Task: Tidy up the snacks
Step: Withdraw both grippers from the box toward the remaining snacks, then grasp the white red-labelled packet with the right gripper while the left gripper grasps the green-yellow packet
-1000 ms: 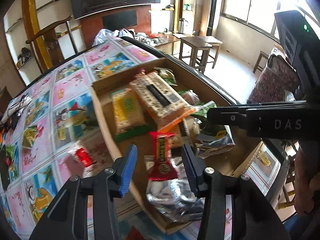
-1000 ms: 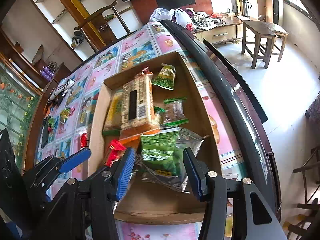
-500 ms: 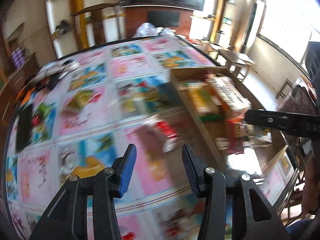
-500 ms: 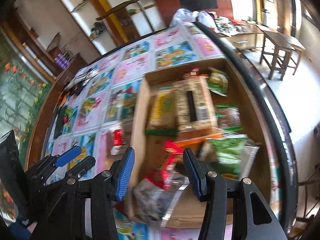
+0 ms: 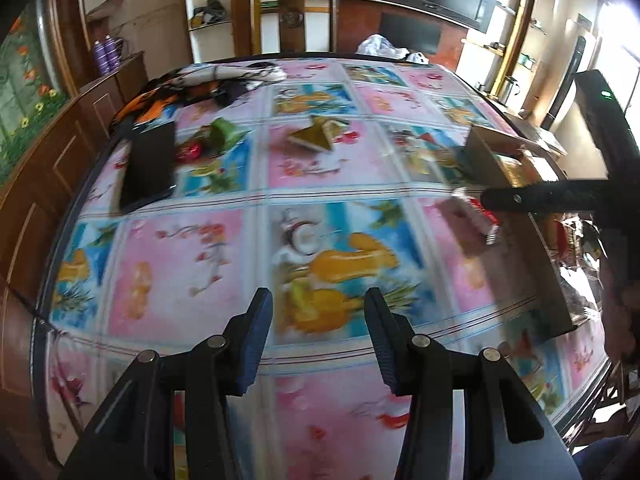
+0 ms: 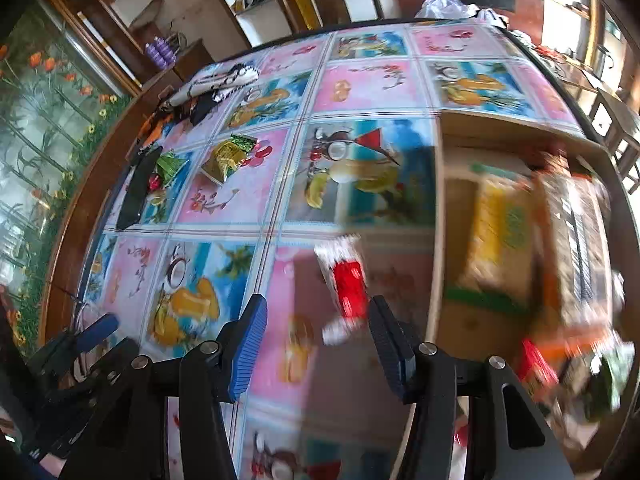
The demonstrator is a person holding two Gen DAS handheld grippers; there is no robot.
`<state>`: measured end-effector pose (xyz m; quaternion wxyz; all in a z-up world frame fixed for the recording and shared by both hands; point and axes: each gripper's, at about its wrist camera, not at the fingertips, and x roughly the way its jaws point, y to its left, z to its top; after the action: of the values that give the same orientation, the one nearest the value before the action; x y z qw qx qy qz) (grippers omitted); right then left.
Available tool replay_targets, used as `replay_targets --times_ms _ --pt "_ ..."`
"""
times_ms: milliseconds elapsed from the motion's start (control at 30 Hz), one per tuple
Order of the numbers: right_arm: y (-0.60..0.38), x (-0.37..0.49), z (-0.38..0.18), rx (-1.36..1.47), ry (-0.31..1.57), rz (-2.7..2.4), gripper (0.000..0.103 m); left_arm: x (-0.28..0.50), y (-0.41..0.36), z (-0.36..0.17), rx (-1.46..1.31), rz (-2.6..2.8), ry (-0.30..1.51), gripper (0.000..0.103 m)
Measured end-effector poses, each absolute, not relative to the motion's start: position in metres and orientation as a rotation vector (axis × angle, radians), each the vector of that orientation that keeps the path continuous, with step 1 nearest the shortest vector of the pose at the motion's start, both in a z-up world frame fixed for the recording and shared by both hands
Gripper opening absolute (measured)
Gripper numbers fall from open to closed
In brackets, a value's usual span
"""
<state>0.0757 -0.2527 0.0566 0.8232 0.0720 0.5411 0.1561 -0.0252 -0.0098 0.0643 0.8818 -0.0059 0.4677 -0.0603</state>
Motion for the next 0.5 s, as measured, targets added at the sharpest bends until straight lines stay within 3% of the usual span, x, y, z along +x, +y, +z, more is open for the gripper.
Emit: replay_targets --times_ms 367,500 --pt "-0.234 0.111 0.024 0.031 1.258 0.259 0.053 0.012 0.012 0.073 -0.017 -0.150 0.976 0.046" --pt "-0.227 0.096 0.024 -0.015 1.253 0.267 0.031 0.052 0.002 0.079 -0.008 -0.205 0.981 0.047"
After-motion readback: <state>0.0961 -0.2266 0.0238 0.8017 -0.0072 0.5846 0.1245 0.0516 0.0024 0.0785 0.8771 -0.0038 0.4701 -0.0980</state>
